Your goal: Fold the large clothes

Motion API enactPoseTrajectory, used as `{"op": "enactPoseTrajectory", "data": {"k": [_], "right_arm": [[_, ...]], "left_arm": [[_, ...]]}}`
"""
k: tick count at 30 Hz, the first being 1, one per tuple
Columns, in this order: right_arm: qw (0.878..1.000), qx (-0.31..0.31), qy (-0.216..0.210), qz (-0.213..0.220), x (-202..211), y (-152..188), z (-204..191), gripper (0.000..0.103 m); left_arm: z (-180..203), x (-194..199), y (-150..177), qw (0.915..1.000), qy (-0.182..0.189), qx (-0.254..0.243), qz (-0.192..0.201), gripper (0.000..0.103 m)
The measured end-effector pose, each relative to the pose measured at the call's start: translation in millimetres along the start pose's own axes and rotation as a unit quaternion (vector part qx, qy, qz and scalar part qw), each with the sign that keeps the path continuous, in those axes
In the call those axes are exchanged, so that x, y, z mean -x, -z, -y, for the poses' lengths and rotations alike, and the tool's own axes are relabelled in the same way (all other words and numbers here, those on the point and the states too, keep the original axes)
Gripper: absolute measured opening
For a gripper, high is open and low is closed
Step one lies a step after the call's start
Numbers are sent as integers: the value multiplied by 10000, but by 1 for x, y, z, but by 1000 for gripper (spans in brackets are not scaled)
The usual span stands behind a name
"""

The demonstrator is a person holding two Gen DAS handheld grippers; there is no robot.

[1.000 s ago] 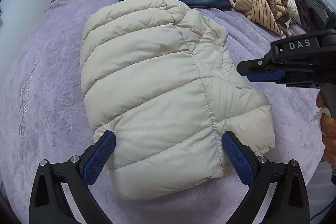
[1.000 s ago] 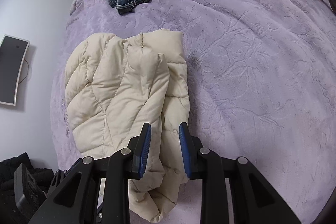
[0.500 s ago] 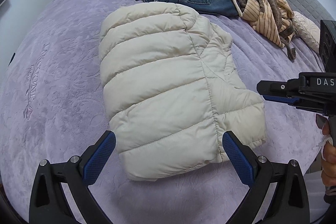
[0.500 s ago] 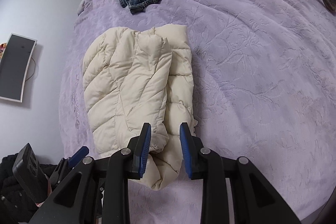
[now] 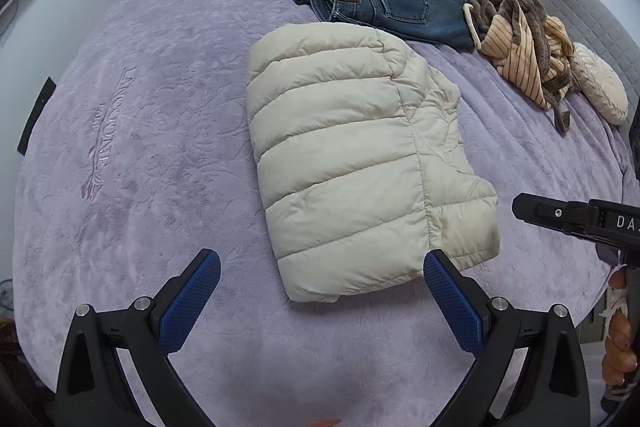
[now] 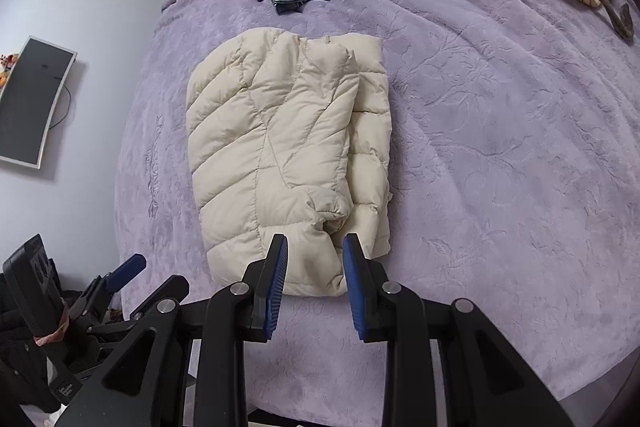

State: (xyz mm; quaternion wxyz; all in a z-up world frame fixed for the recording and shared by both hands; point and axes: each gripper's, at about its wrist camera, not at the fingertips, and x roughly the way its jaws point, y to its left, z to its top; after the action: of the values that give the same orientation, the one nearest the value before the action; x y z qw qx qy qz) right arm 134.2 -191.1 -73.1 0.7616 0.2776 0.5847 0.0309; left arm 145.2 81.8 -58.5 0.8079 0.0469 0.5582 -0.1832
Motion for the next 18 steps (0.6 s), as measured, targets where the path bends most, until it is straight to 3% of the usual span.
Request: {"op": "enactPoseTrajectory", "data": {"k": [1,2,4,8,10,14,15,17,18], "right_arm": [[10000,13,13,18,3,1,-3,42],[10000,24,33,51,7,2,-6,61],[9998,77,74,181,17,5,-12,73],[9991,213,179,306,32,9,-23,73],[9987,282,260,345,38,11,-27,81],[9974,425,415,408,48,15,-37,84],[9969,474,465,424,50,17,-39,86],[9953,602,602,462,53,20,-46,103],[9945,654,648,499,54,21,-49,103]], "left_arm": [[-2,5,1,10000,13,82,54,101],[-3,9,1,9998,32,152,106,102],[-4,17,1,9996,58,248,135,102],[-3,29,-1,9995,-31,297,139,102],[-2,34,-1,9994,-79,315,132,102],[-3,43,-2,9992,-174,368,54,102],[-3,45,-2,9990,-220,382,59,102],[-4,51,-1,9987,-311,400,113,102],[-4,54,-1,9984,-358,398,160,102]]}}
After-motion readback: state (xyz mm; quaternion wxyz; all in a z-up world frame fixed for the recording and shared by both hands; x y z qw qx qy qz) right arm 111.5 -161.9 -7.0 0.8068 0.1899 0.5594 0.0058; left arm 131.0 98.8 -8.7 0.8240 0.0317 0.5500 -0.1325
